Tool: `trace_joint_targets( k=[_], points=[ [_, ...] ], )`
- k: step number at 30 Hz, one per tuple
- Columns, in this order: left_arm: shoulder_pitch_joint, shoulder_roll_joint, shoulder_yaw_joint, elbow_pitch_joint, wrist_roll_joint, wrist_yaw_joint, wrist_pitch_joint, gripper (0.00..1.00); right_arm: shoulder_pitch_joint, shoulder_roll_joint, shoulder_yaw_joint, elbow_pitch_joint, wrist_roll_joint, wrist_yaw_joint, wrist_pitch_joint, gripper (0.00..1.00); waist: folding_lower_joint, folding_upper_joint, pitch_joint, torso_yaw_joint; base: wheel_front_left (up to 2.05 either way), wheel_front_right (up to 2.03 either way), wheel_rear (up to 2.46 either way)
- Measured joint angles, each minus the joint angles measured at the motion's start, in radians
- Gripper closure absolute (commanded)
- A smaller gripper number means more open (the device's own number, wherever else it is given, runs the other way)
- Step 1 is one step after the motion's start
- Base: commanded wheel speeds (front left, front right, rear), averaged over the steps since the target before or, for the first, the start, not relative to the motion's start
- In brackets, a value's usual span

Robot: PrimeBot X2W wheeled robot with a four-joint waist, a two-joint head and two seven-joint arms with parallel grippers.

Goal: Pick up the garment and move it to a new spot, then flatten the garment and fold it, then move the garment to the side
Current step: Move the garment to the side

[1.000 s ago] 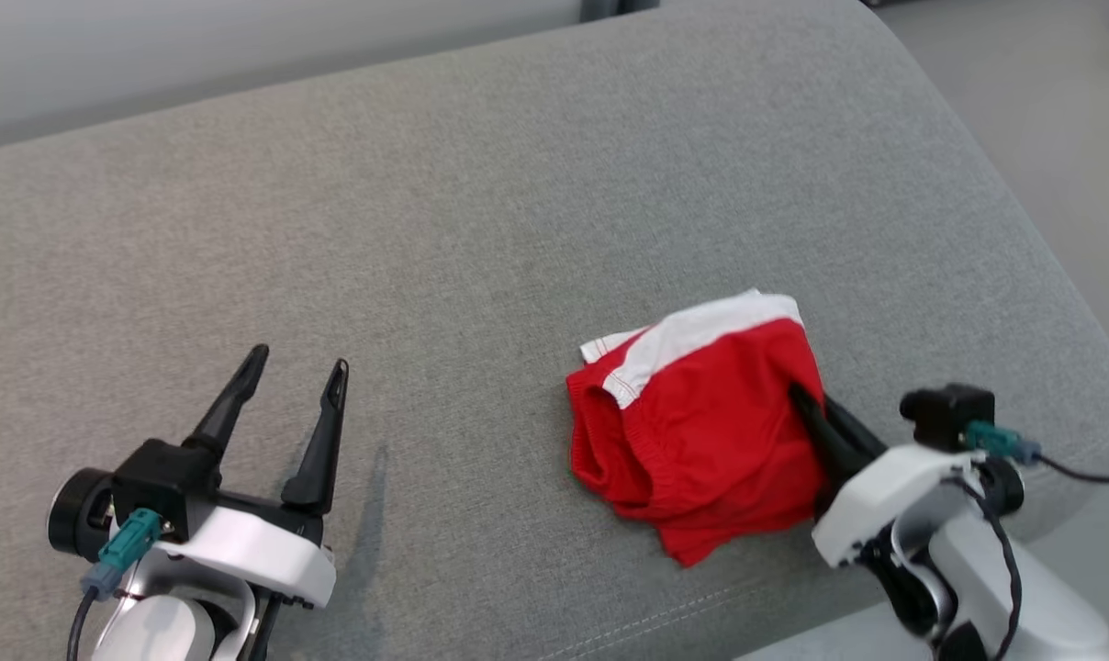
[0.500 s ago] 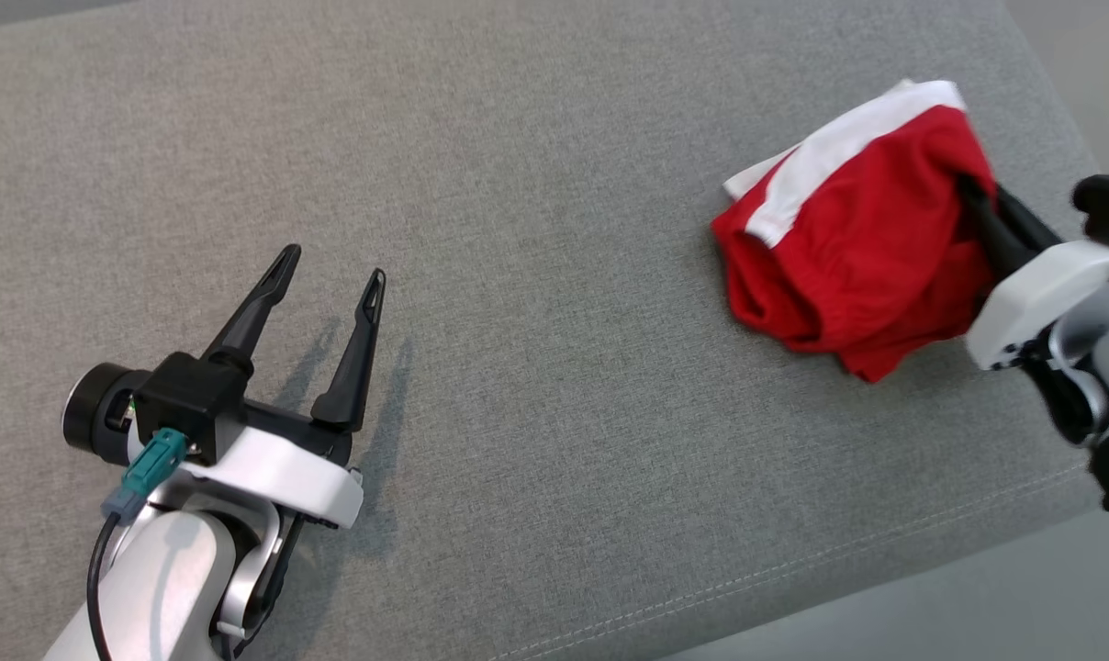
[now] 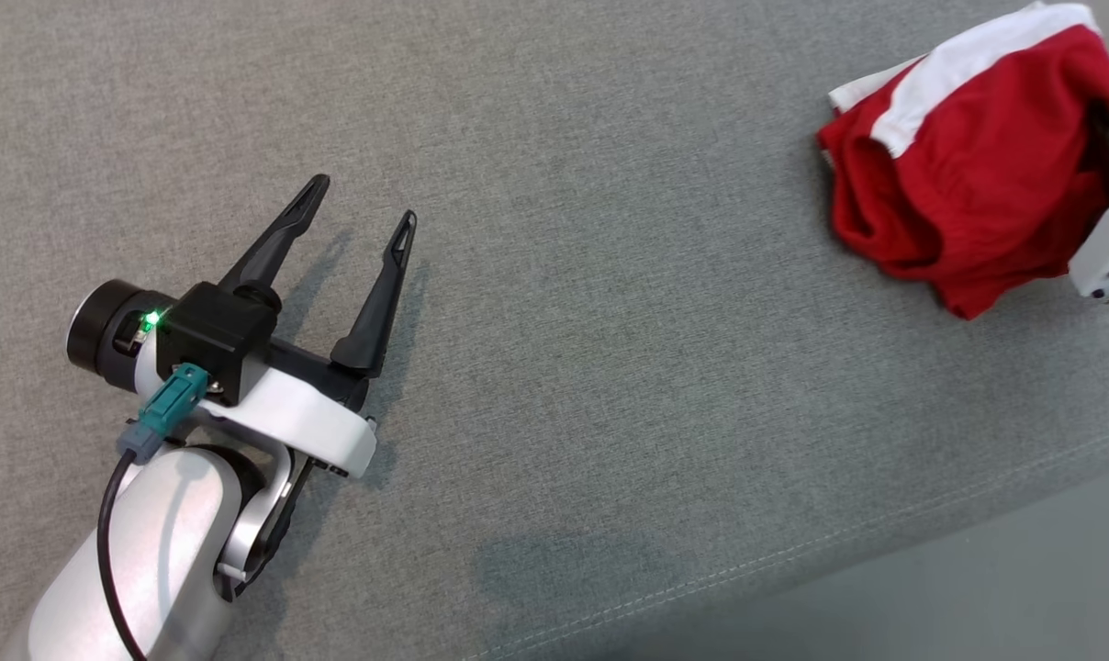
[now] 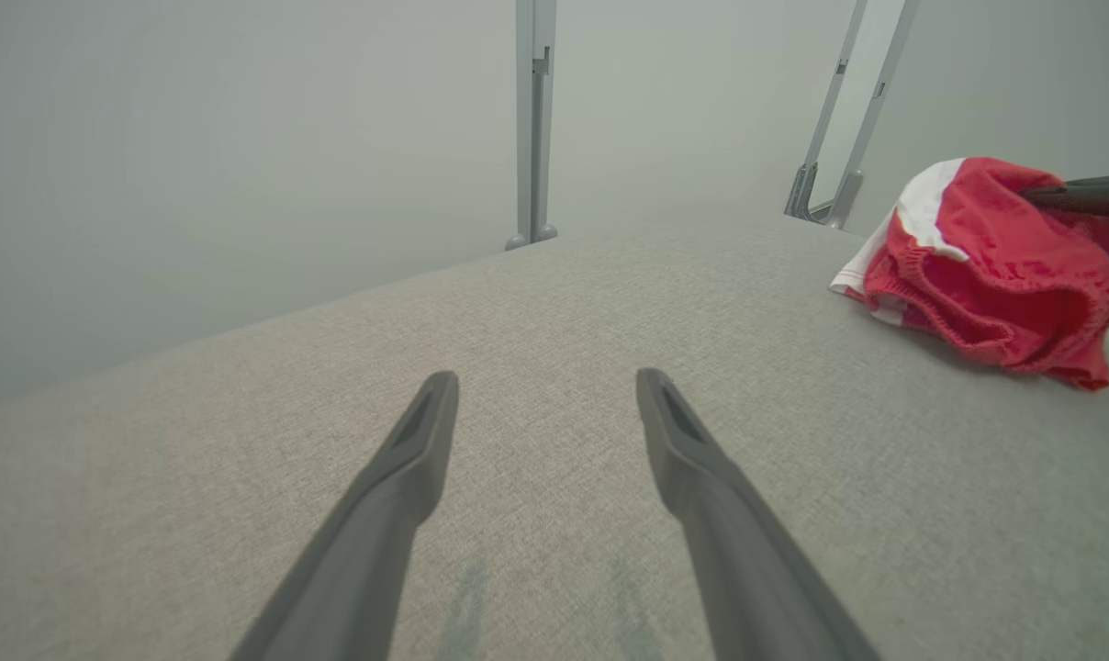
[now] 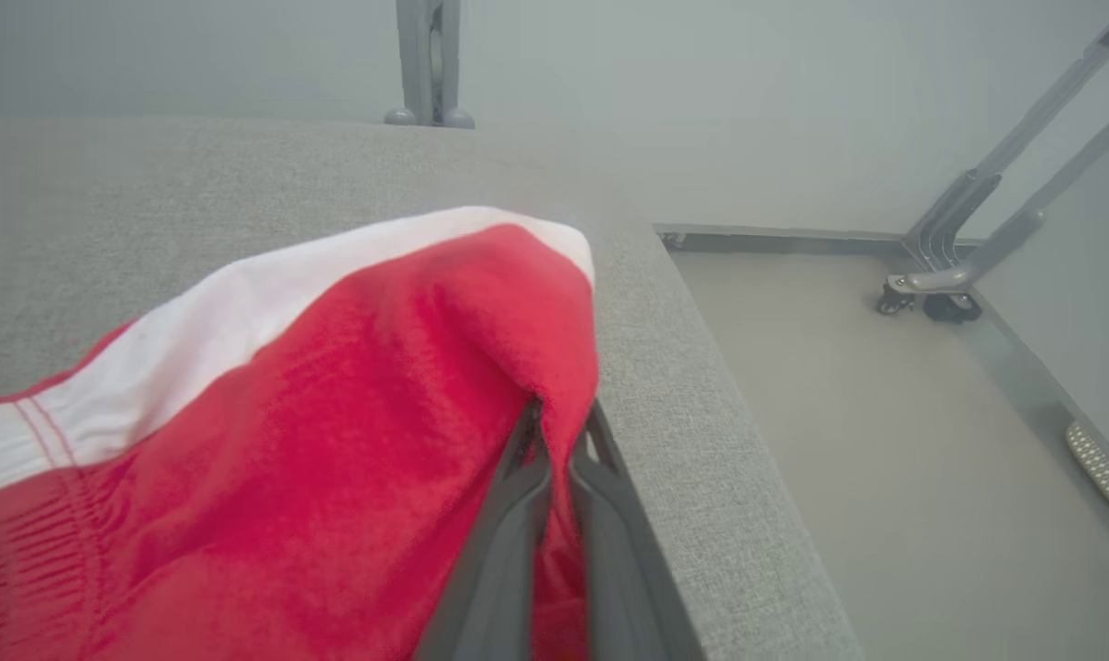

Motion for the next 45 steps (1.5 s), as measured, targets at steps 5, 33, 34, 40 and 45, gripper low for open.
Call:
trace_joint_targets(
  k=[5,33,34,40,45],
  points=[
    [-0.013,-0.005,-0.009,0.002,0.011,-0.003,0.000,0.00,-0.020,0.001,-0.020,0.114,0.053,0.000,0.009,0.00,0.0000,0.0000,0.017,0.020,0.00,0.00,0.00],
    [0.250,0.023,0.158,0.043,-0.116,0.084,-0.151,0.00,0.501,0.170,-0.547,-0.597,-0.338,0.000,-0.010,0.00,0.0000,0.0000,-0.240,0.137,0.00,0.00,0.00],
    [0.267,0.023,0.176,0.042,-0.123,0.093,-0.157,0.00,0.526,0.178,-0.554,-0.623,-0.352,0.000,-0.010,0.00,0.0000,0.0000,-0.252,0.147,0.00,0.00,0.00],
    [0.370,0.020,0.253,0.022,-0.168,0.135,-0.178,0.00,0.679,0.229,-0.621,-0.750,-0.429,0.000,0.012,0.00,0.0000,0.0000,-0.319,0.210,0.00,0.00,0.00],
    [0.442,0.028,0.291,0.020,-0.178,0.136,-0.182,0.00,0.805,0.284,-0.683,-0.819,-0.508,0.000,0.039,0.00,0.0000,0.0000,-0.373,0.254,0.00,0.00,0.00]
  ],
)
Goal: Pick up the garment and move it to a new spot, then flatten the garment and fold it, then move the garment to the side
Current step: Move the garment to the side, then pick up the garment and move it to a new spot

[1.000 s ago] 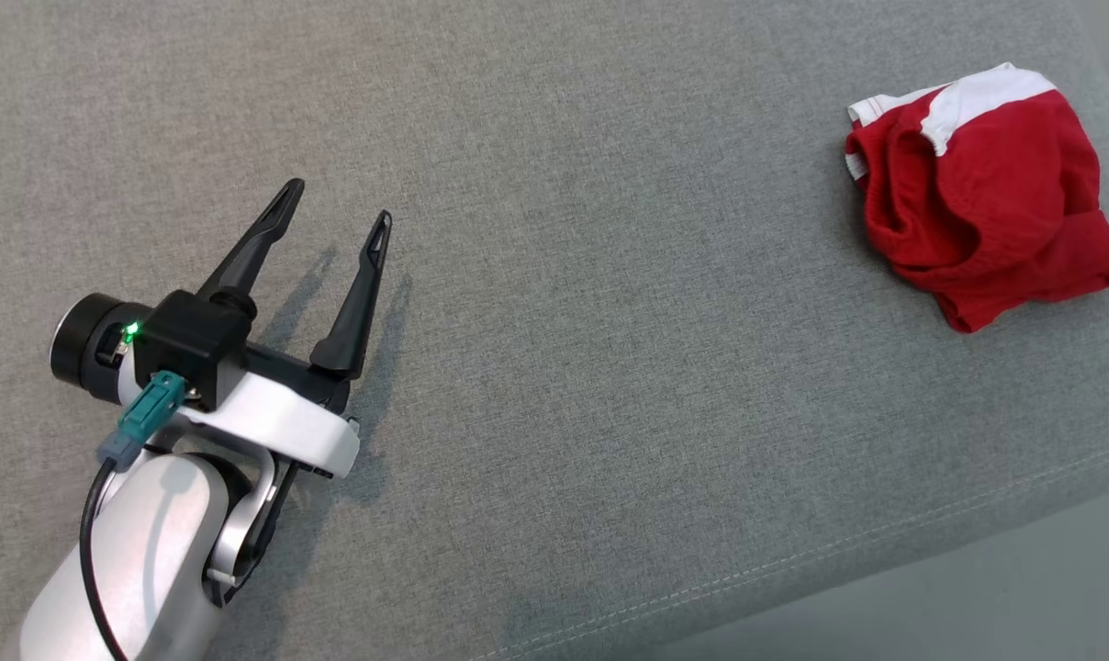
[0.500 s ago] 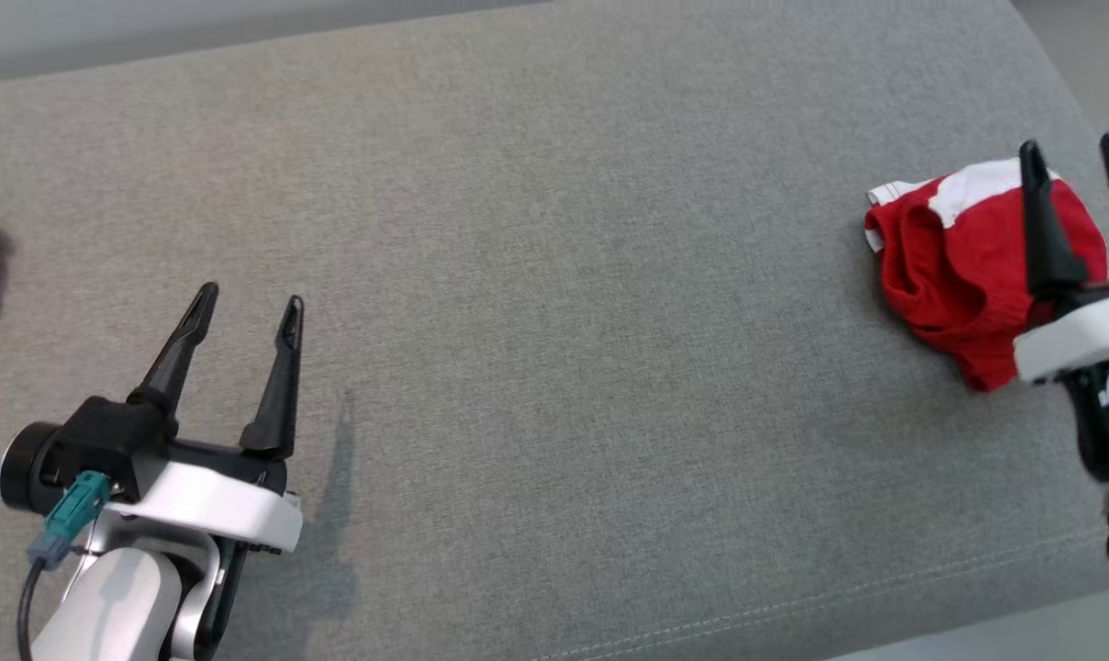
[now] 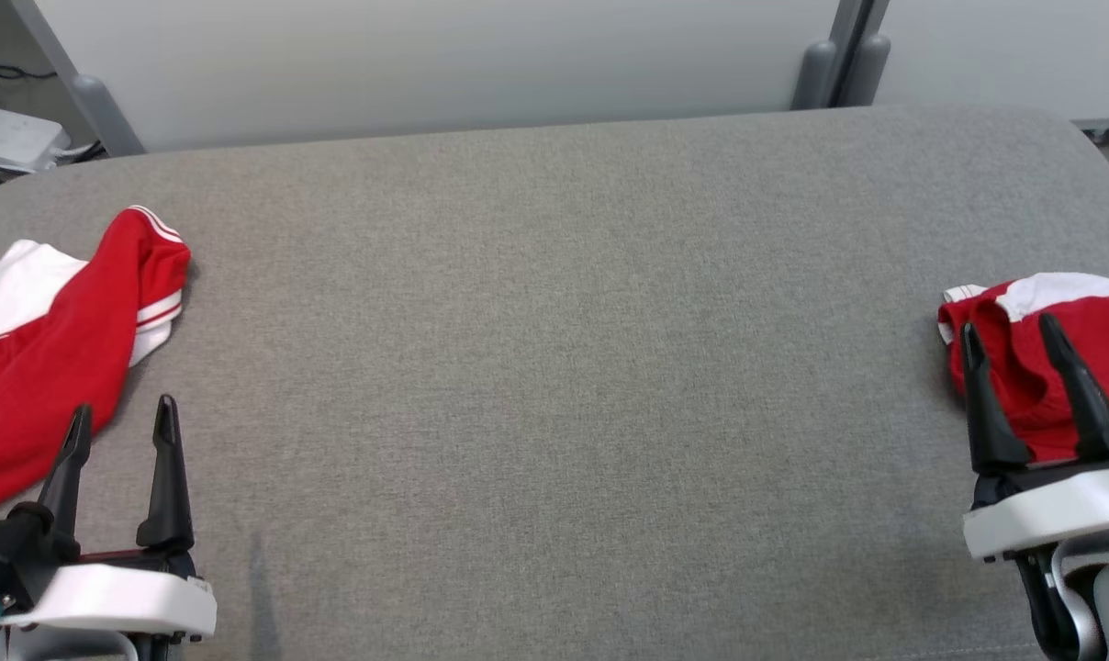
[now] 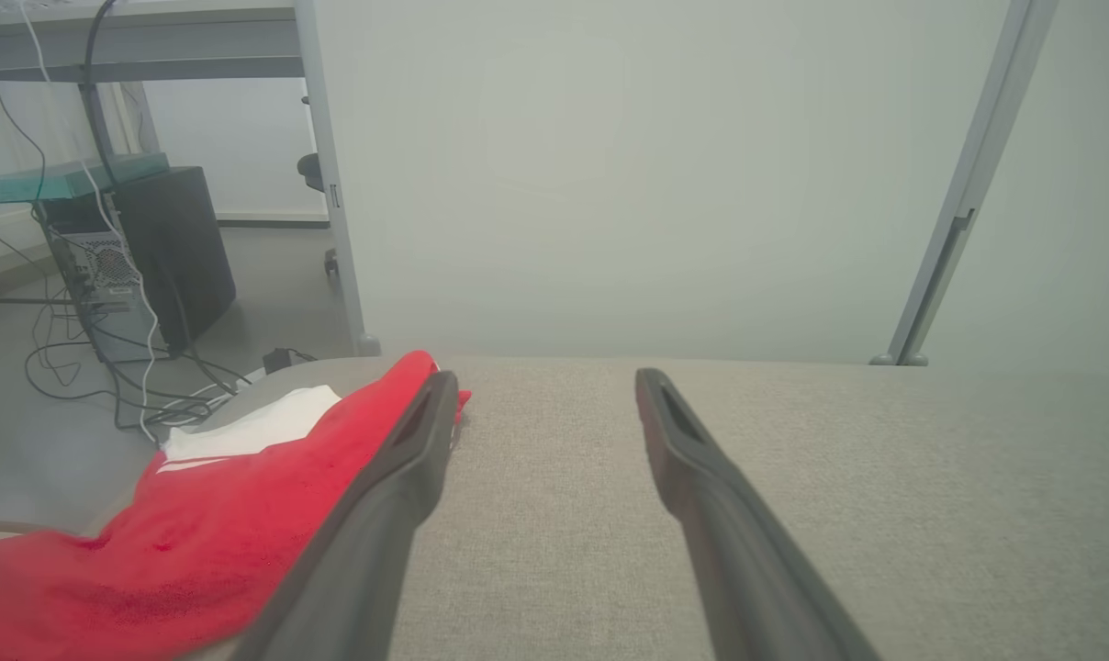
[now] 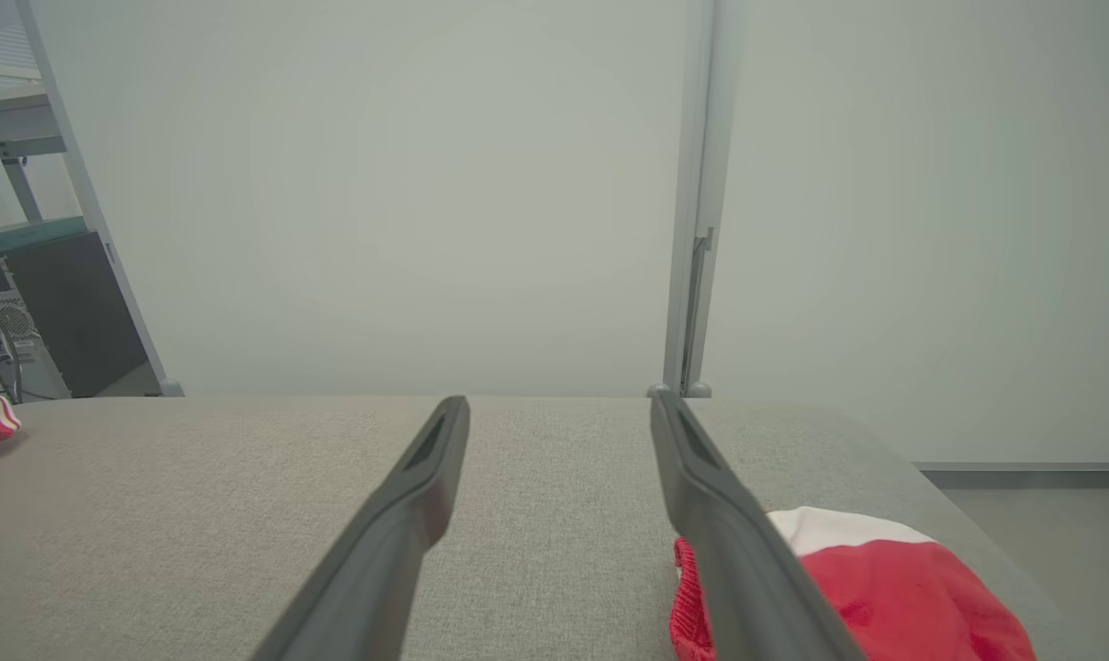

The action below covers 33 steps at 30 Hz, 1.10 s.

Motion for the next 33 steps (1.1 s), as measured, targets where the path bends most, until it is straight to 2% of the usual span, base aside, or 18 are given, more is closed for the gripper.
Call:
trace_joint_targets(
  k=[8,18,33],
  points=[
    [0.095,0.002,0.005,0.006,0.000,-0.024,-0.005,0.00,0.136,0.056,-0.027,-0.062,-0.059,0.000,0.029,0.00,0.0000,0.0000,-0.071,0.024,0.00,0.00,0.00],
    [0.173,0.001,-0.017,0.014,0.001,-0.051,-0.005,0.00,0.287,0.105,-0.058,-0.121,-0.066,0.000,0.062,0.00,0.0000,0.0000,-0.132,0.026,0.00,0.00,0.00],
    [0.191,0.016,-0.028,0.018,0.001,-0.059,-0.005,0.00,0.326,0.123,-0.065,-0.144,-0.066,0.000,0.089,0.00,0.0000,0.0000,-0.145,0.025,0.00,0.00,0.00]
  ],
)
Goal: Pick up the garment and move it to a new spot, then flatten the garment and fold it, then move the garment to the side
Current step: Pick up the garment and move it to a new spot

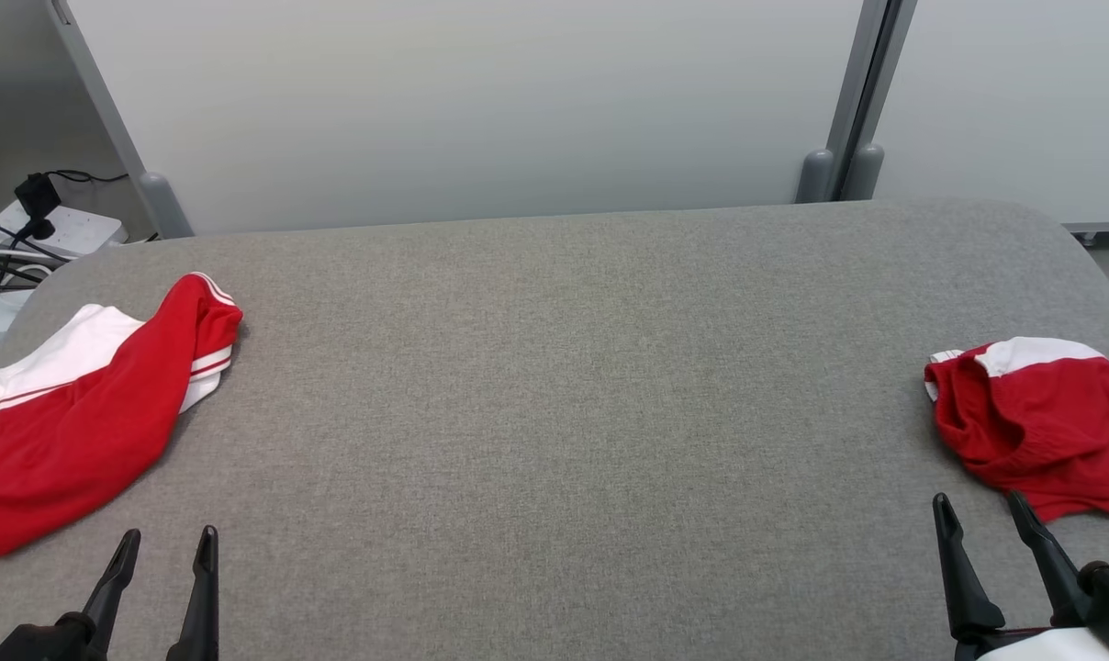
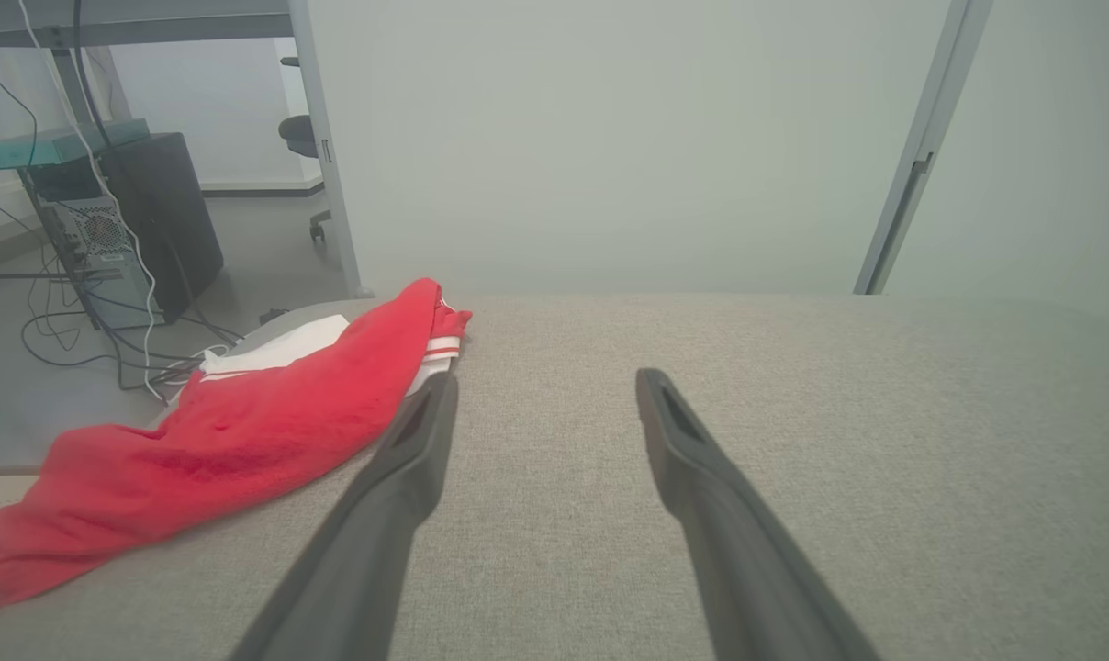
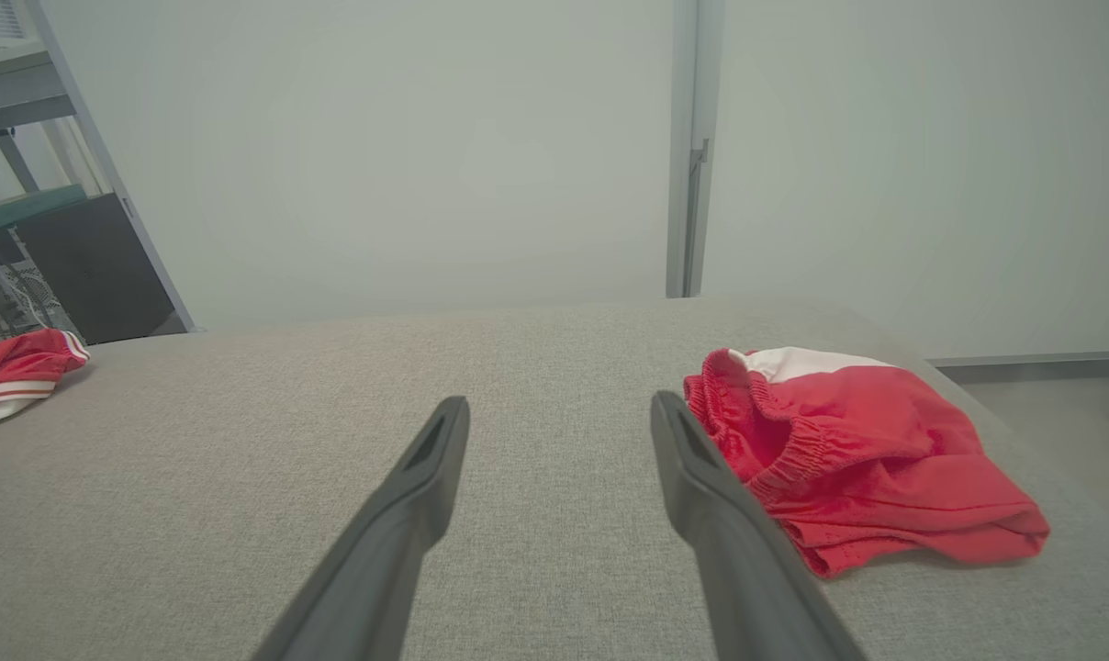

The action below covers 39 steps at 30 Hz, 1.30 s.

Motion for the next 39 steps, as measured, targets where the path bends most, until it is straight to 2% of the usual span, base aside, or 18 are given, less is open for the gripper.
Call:
trace_joint_targets(
  k=[28,39],
  points=[
    [-0.002,0.001,-0.019,0.004,0.000,0.001,0.001,0.00,0.000,0.007,-0.009,-0.016,0.000,0.000,0.000,0.00,0.0000,0.0000,0.010,0.014,0.00,0.00,0.00],
    [-0.005,-0.003,-0.006,0.002,-0.001,0.015,0.001,0.00,0.000,0.012,-0.010,-0.032,0.000,0.000,0.009,0.00,0.0000,0.0000,0.013,0.096,0.00,0.00,0.00]
  ],
)
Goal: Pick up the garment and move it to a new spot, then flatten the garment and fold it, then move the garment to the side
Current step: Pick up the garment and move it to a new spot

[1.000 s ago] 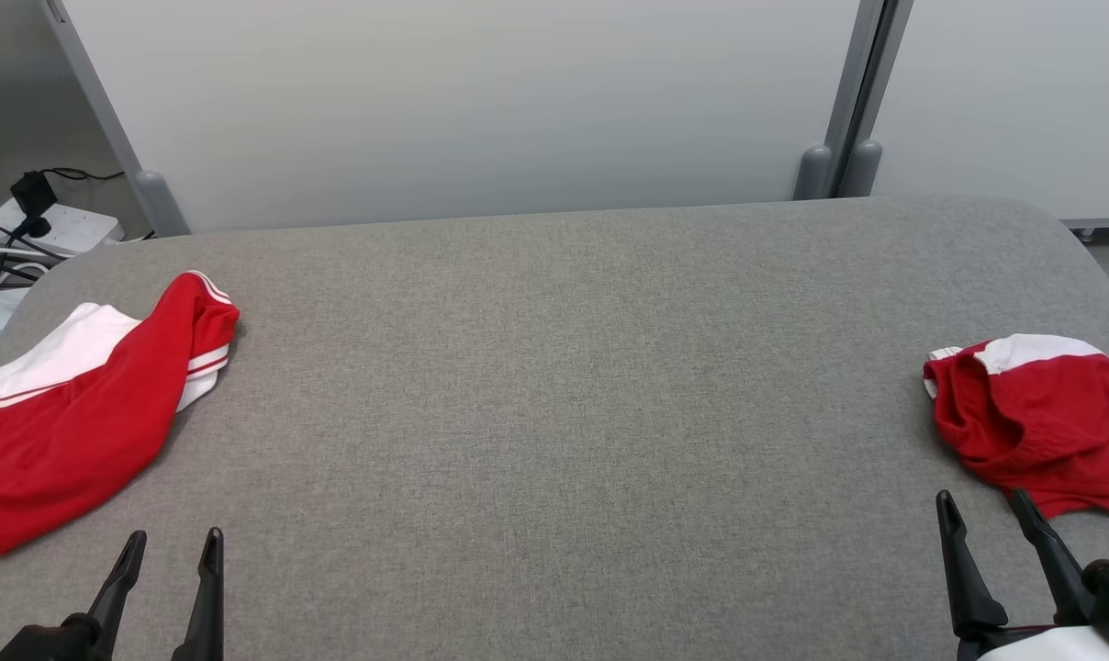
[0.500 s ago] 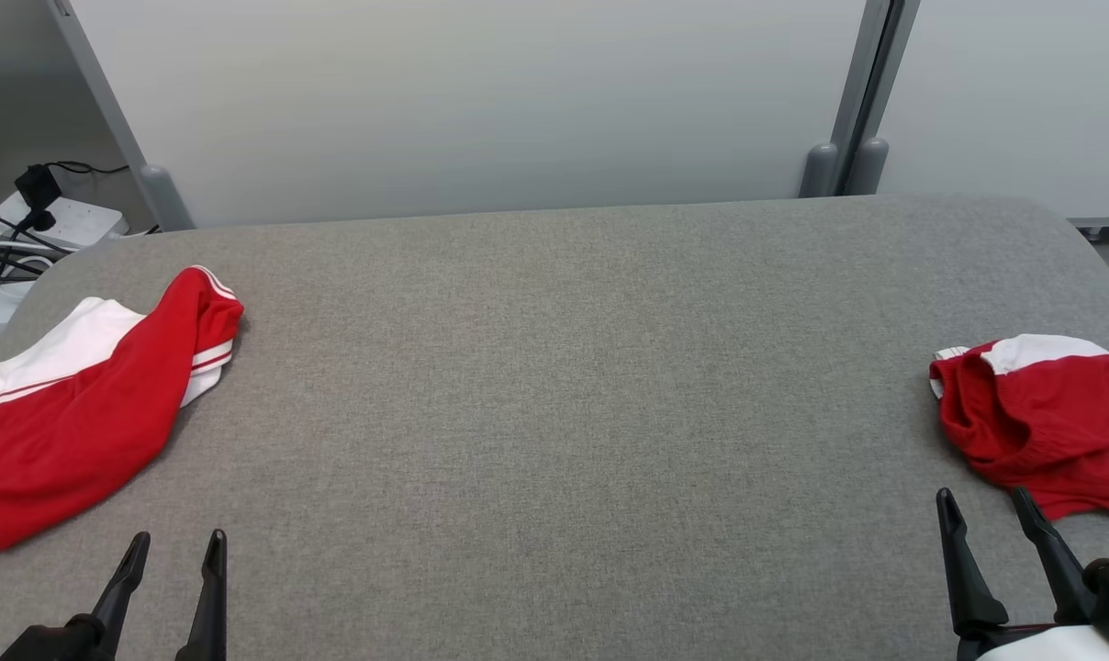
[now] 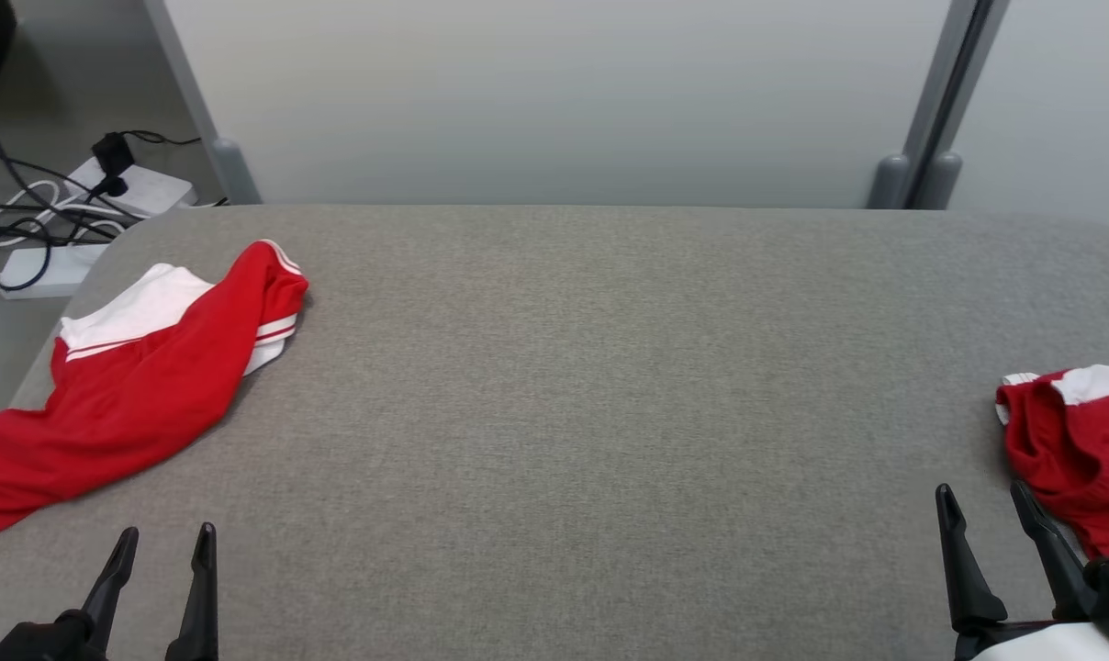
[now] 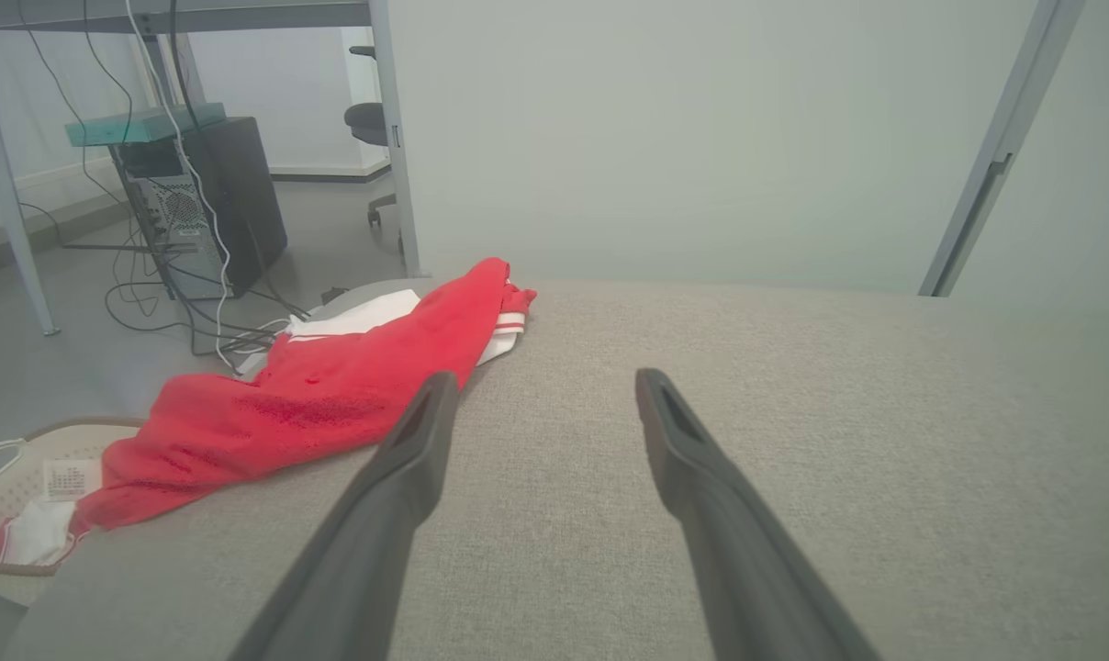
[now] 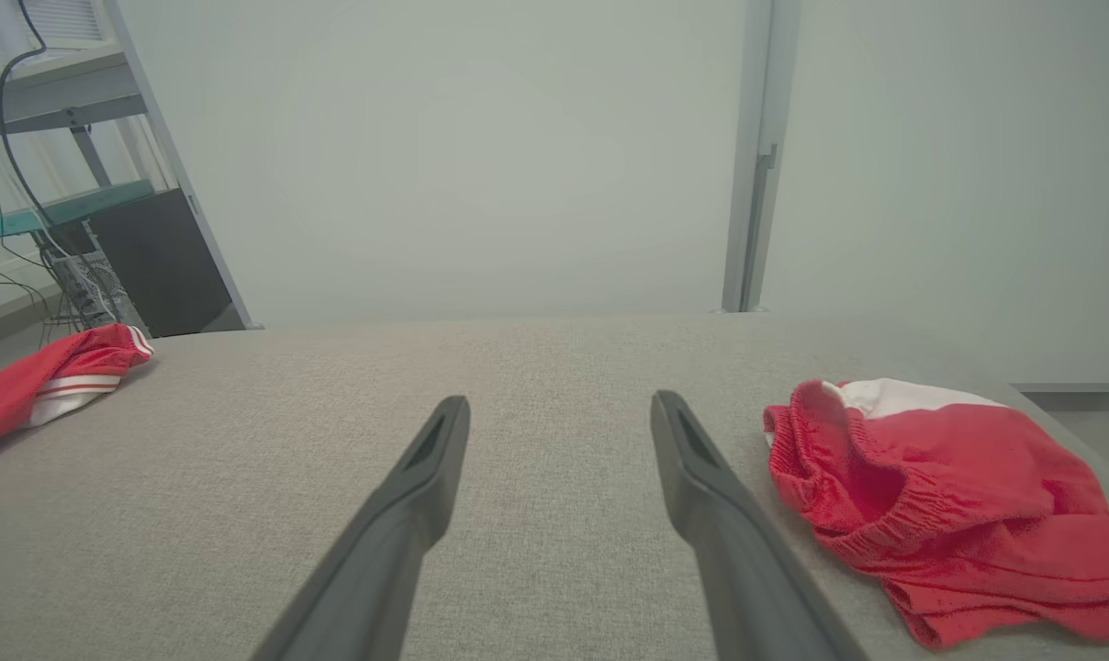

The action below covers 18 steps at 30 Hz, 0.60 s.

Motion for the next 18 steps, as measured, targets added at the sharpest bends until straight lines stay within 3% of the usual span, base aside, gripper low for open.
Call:
trace_joint_targets(
  k=[18],
  points=[
    [0.001,-0.016,0.047,-0.003,-0.019,0.023,-0.001,0.00,-0.001,0.005,0.061,0.003,0.029,0.000,0.001,0.00,0.0000,0.0000,-0.017,0.291,0.00,0.00,0.00]
  ],
)
